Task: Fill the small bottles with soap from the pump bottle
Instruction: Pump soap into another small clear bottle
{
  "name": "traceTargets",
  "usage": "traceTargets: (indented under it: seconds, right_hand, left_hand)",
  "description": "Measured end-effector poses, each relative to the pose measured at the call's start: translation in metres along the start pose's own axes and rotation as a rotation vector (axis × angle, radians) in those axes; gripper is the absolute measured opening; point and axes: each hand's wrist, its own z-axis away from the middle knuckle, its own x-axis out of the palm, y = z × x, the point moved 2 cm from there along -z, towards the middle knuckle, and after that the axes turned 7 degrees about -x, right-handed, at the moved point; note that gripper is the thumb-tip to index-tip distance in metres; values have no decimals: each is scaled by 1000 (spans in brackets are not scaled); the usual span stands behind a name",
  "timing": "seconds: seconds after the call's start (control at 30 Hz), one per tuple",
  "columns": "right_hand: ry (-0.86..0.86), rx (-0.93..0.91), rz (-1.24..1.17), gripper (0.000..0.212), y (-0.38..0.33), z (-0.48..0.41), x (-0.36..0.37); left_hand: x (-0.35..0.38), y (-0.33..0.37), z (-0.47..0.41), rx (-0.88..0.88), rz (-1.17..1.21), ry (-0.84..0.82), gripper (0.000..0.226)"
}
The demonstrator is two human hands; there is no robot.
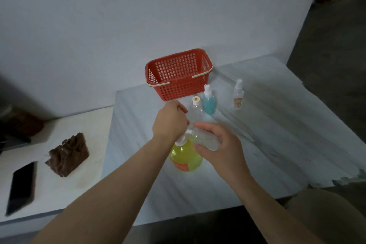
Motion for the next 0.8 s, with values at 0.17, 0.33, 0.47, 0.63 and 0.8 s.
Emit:
traceTargets:
  seconds: [0.17, 0.33, 0.47, 0.63, 0.8]
  right_hand:
    - [-16, -1, -29, 49, 6, -7, -1]
    - [-21, -19, -22, 49, 1, -3, -1]
    - [-29, -31, 5, 48, -4, -4, -3]
    - [-34, -75, 78, 52, -12, -9, -5]
    - [-44, -92, 104, 49, -11, -10, -4]
  left_hand:
    - [1, 0, 1, -5, 8, 10, 29]
    - [-2, 3, 9, -1, 21, 39, 28]
    - [-6, 8, 10, -21, 89, 6, 27]
    - [-10, 16, 8, 24, 141, -38, 26]
    - [-6, 9, 5, -11, 178, -85, 28]
